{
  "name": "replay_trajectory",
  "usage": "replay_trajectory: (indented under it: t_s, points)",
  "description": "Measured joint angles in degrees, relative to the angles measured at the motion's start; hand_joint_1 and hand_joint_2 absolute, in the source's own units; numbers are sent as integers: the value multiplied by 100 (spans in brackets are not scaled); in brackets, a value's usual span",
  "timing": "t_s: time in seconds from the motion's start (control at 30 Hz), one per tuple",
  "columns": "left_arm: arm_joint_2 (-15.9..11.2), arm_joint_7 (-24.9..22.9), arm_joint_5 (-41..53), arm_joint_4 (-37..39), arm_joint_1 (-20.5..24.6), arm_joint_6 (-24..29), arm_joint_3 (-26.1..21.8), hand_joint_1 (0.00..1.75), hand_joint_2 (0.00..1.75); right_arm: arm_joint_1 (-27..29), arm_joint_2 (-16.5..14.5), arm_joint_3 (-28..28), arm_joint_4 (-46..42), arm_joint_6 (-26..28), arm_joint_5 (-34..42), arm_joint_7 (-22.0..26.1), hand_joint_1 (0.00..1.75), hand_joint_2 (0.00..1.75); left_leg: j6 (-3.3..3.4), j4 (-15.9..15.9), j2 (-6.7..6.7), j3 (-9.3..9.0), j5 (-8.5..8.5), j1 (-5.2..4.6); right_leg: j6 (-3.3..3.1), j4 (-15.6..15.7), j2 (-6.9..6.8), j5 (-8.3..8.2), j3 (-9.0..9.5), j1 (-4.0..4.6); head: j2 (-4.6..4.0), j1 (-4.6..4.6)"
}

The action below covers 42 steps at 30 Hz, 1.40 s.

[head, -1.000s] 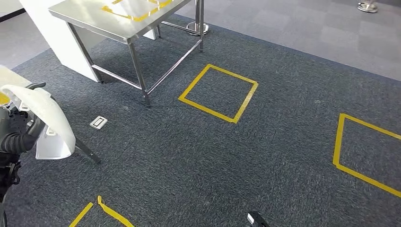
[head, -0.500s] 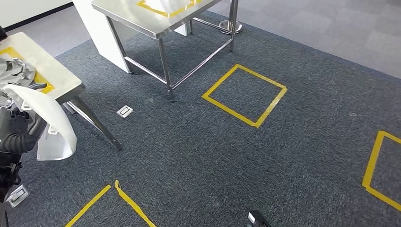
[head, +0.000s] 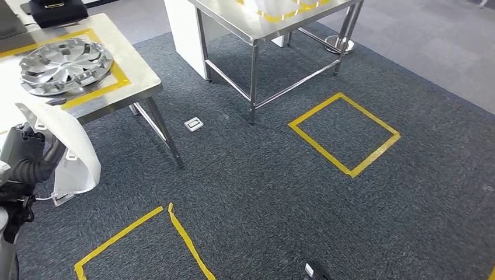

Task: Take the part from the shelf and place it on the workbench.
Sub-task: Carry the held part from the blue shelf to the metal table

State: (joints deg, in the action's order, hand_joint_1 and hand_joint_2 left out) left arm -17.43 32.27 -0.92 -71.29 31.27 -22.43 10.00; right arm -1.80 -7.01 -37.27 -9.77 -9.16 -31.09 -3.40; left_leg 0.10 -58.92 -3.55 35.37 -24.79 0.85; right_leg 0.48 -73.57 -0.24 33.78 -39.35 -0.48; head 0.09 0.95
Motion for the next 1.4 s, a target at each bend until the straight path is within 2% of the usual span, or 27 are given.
replay_trajectory:
  t_s: [0.03, 0.1, 0.17, 0.23, 0.3, 0.37, 0.43, 0.47, 0.5, 0.53, 0.6, 0.63, 0.67, 0.73, 0.77, 0.83, 0.9, 0.97, 1.0, 1.03, 1.1, 1.17, 1.2, 1.23, 1.27, 1.33, 1.4]
  points:
    - [1, 0, -2, 4, -3, 0, -2, 175, 175, -3, 1, -9, 0, 0, -2, 1, 0, 0, -13, -8, -82, 0, 3, 6, -12, 347, 58, -225, 147, -7, 0, 2]
    - [1, 2, -8, 5, 3, 0, -14, 175, 175, -9, 3, -27, 0, 0, -9, 1, 0, 0, -68, -21, -234, 23, 15, 18, -31, 1070, 361, -514, 469, -35, 0, 5]
    - [2, 4, -16, 4, 8, 1, -36, 175, 175, -10, 3, -42, 0, 0, -14, 1, 0, 0, -161, -6, -384, 70, 53, 34, -41, 1363, 540, -552, 590, -33, 0, 8]
    - [-13, 7, -20, 4, 3, 3, -66, 175, 175, -14, 2, -58, 0, -2, -16, 1, 0, 0, -257, 34, -516, 109, 102, 56, -87, 1410, 403, -582, 613, -23, -1, 11]
    - [-45, 10, -24, 7, 5, 9, -97, 175, 175, -23, 2, -69, 0, -4, -19, 3, 0, 0, -306, -107, -295, 199, 12, 36, -168, 1469, 242, -627, 647, -38, -1, -16]
    - [-54, 8, -33, 15, 17, 15, -113, 175, 175, -16, 3, -74, 0, -4, -27, 3, 0, 0, -322, -698, 116, 465, -319, 7, -225, 1497, 76, -645, 654, -25, 0, -52]
    - [-45, 0, -50, 32, 3, 19, -117, 175, 175, 0, 3, -78, 0, -5, -44, 2, 0, 0, -335, -1384, 276, 760, -612, 10, -248, 1494, -98, -638, 646, -2, 0, -62]
    - [-43, -4, -57, 43, -10, 21, -123, 175, 175, 3, 3, -79, 0, -6, -53, 4, 0, 0, -337, -1520, 301, 803, -632, 11, -251, 1492, -184, -635, 642, 3, 0, -63]
    - [-44, -9, -66, 52, -17, 25, -133, 175, 175, 2, 2, -79, 0, -7, -63, 10, 0, 0, -335, -1429, 325, 729, -549, 10, -248, 1487, -268, -630, 641, 6, 0, -63]
    - [-46, -14, -71, 56, -19, 29, -149, 175, 175, -1, 2, -79, 0, -7, -70, 16, 0, 0, -328, -1132, 377, 547, -395, 9, -240, 1479, -348, -621, 643, 7, -1, -63]
    - [-51, -19, -80, 54, -11, 37, -189, 175, 175, -10, 1, -79, 0, -8, -79, 28, 0, 0, -278, -374, 620, 114, -150, -20, -199, 1445, -493, -586, 650, 28, -1, -62]
    - [-52, -20, -84, 51, -6, 39, -208, 175, 175, -14, 1, -79, 0, -11, -82, 31, 0, 0, -232, -134, 698, -17, -97, -39, -172, 1433, -553, -571, 654, 45, -1, -57]
    - [-55, -20, -89, 50, -3, 44, -225, 175, 175, -17, 1, -79, 0, -13, -84, 32, 0, 0, -186, -30, 731, -64, -93, -58, -147, 1426, -610, -559, 659, 61, 0, -51]
    - [-75, -21, -101, 54, -5, 50, -244, 175, 175, -22, 1, -79, 0, -18, -86, 34, 0, 0, -100, -19, 590, -46, -68, -65, -97, 1432, -720, -548, 673, 74, 0, -40]
    - [-91, -20, -110, 57, -5, 54, -255, 175, 175, -28, 2, -79, 0, -17, -89, 35, 0, 0, -69, -5, 525, -40, -51, -53, -63, 1406, -675, -519, 670, 64, 0, -39]
    - [-115, -18, -137, 67, 11, 62, -275, 175, 175, -34, 2, -79, 0, -17, -96, 37, 0, 0, -9, 23, 406, -34, -14, -19, 8, 1102, -373, -309, 545, 34, -1, -27]
    - [-115, -16, -165, 87, 24, 69, -283, 175, 175, -21, 1, -79, 0, -17, -103, 35, 0, 0, 19, 23, 282, -10, 3, -6, 50, 399, -72, 45, 222, 12, -1, -10]
    - [-110, -14, -184, 117, 20, 72, -281, 175, 175, -5, 2, -79, 0, -17, -109, 34, 0, 0, 24, 10, 128, 13, 11, -6, 59, -124, -12, 183, -43, 6, -1, -3]
    - [-110, -10, -194, 131, 18, 79, -281, 175, 175, -3, 2, -79, 0, -17, -113, 34, 0, 0, 21, 2, 47, 19, 14, -6, 52, -94, -4, 90, -39, 4, 0, -2]
    - [-110, -2, -209, 141, 20, 92, -282, 175, 175, -4, 3, -79, 0, -17, -115, 34, 0, 0, 14, -7, -35, 22, 18, -4, 37, 156, 22, -96, 71, 1, 0, -1]
    - [-110, 16, -250, 146, 30, 130, -283, 175, 175, -10, 5, -79, 0, -17, -117, 33, 0, 0, -20, -18, -184, 32, 31, -4, -13, 926, 250, -457, 424, -12, 0, 3]
    - [-108, 23, -285, 147, 51, 172, -282, 175, 175, -13, 7, -79, 0, -18, -123, 32, 0, 0, -91, -17, -323, 73, 62, 10, -51, 1371, 464, -566, 615, -15, -1, 7]
    - [-112, 25, -298, 147, 57, 190, -283, 175, 175, -14, 8, -79, 0, -19, -127, 31, 0, 0, -139, -1, -397, 96, 87, 21, -67, 1411, 480, -547, 629, -6, -1, 10]
    - [-126, 26, -309, 146, 58, 209, -285, 175, 175, -17, 6, -79, 0, -20, -132, 33, 0, 0, -189, 25, -473, 115, 115, 36, -90, 1438, 407, -563, 642, -3, 0, 13]
    - [-149, 30, -325, 144, 52, 227, -292, 175, 175, -23, 4, -80, 0, -23, -138, 34, 0, 0, -224, 34, -448, 135, 128, 43, -124, 1472, 330, -586, 662, -5, -1, 16]
    - [-207, 35, -361, 145, 61, 255, -315, 175, 175, -25, 1, -81, 0, -29, -148, 39, 0, 0, -266, -169, -131, 257, -3, 24, -205, 1545, 175, -635, 704, -20, -1, -14]
    - [-233, 39, -397, 149, 66, 267, -328, 175, 175, -7, 2, -82, 0, -33, -159, 37, 0, 0, -292, -821, 225, 563, -345, 12, -251, 1567, 11, -644, 712, -4, 0, -43]
